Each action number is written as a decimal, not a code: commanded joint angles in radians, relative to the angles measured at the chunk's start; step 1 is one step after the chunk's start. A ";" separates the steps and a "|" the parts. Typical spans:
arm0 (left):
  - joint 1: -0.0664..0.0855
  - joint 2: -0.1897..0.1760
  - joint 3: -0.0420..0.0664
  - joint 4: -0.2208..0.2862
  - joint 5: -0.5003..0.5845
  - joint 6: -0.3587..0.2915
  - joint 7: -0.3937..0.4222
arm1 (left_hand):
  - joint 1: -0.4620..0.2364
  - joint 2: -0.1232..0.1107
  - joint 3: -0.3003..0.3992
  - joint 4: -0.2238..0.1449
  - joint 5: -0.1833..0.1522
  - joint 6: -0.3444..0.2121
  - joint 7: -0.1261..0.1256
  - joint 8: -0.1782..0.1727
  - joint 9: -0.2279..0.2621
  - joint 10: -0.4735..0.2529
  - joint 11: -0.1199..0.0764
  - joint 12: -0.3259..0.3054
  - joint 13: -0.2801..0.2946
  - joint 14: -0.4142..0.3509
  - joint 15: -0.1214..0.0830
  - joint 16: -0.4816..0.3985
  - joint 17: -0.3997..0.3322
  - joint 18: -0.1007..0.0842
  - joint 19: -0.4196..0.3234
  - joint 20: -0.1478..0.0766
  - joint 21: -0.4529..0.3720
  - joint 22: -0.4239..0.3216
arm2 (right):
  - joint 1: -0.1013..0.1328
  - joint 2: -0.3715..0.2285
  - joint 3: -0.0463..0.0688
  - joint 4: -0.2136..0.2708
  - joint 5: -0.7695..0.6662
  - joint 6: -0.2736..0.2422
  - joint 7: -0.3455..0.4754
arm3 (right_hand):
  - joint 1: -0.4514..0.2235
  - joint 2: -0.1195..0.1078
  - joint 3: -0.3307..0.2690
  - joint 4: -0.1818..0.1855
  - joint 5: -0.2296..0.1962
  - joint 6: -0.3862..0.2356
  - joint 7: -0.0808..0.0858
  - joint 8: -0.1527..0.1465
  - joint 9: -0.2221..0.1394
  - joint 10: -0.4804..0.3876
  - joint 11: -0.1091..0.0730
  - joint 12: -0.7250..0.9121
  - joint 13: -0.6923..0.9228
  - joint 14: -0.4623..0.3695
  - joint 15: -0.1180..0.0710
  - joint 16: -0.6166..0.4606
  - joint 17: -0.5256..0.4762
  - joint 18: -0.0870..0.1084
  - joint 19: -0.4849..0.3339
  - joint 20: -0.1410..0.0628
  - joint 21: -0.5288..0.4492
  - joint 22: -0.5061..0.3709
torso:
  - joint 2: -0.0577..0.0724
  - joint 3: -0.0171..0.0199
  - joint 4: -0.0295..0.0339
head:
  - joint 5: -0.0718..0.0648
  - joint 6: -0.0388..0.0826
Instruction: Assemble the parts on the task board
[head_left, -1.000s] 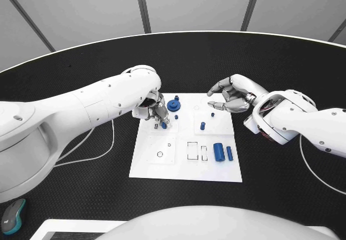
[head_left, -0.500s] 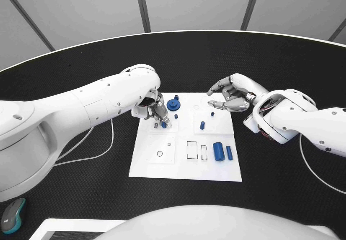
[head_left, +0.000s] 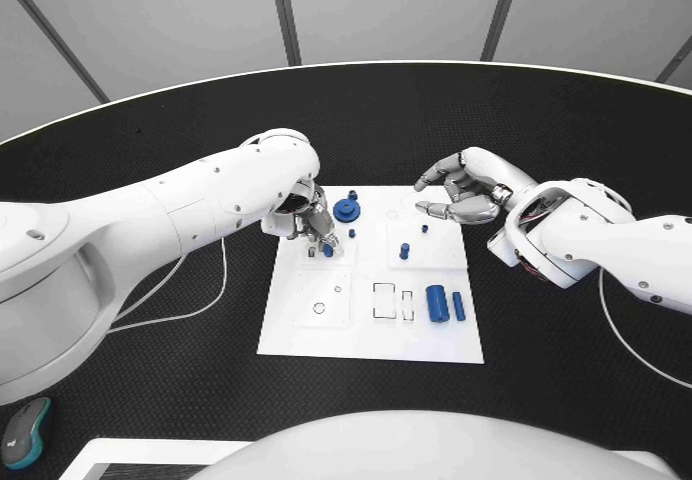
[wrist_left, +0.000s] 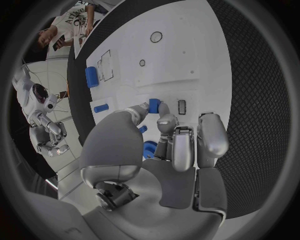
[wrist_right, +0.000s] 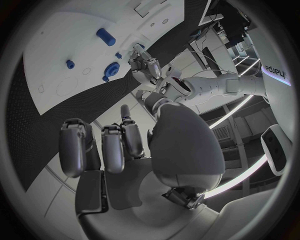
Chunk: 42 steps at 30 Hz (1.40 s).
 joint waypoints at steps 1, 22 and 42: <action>0.000 0.000 0.000 -0.002 0.000 0.000 -0.018 | -0.007 -0.001 -0.008 0.002 0.006 -0.005 0.002 -0.003 -0.001 -0.003 0.004 -0.005 -0.001 0.101 0.006 0.001 0.248 -0.011 -0.004 0.000 -0.004 0.000 | 0.000 0.000 0.000 0.000 0.000 0.000 0.000 | 0.001 -0.009 0.005 0.002 0.007 0.002 0.001 0.005 -0.001 -0.005 -0.003 -0.002 0.081 0.079 -0.008 -0.003 0.156 0.010 0.040 -0.007 -0.005 0.127 | 0.000 0.0005 -0.0003 | 0.000 0.000; 0.000 -0.002 0.000 -0.011 0.000 0.003 -0.019 | -0.017 -0.008 -0.057 0.018 0.006 -0.005 0.005 -0.006 0.000 -0.006 0.007 -0.003 -0.003 0.101 0.009 0.001 0.247 -0.011 -0.004 0.003 -0.004 0.000 | 0.000 0.001 0.000 -0.002 0.000 0.000 0.001 | -0.002 -0.011 0.004 0.004 0.006 0.001 0.002 0.004 -0.002 -0.006 -0.002 -0.004 0.080 0.078 -0.008 -0.004 0.153 0.011 0.039 -0.007 -0.006 0.125 | 0.000 -0.0005 0.0002 | 0.000 0.000; 0.000 -0.005 0.000 -0.010 0.000 0.005 -0.020 | -0.069 -0.016 -0.147 0.022 0.005 -0.005 0.006 -0.011 0.002 -0.011 0.008 -0.001 -0.008 0.101 0.011 0.000 0.245 -0.011 -0.004 0.004 -0.006 0.000 | 0.000 0.001 0.000 -0.004 0.000 0.000 0.000 | -0.004 -0.012 0.003 0.005 0.006 0.000 0.002 0.004 -0.002 -0.007 -0.002 -0.005 0.079 0.078 -0.008 -0.004 0.153 0.011 0.039 -0.007 -0.007 0.125 | 0.000 -0.0003 0.0008 | -0.001 0.000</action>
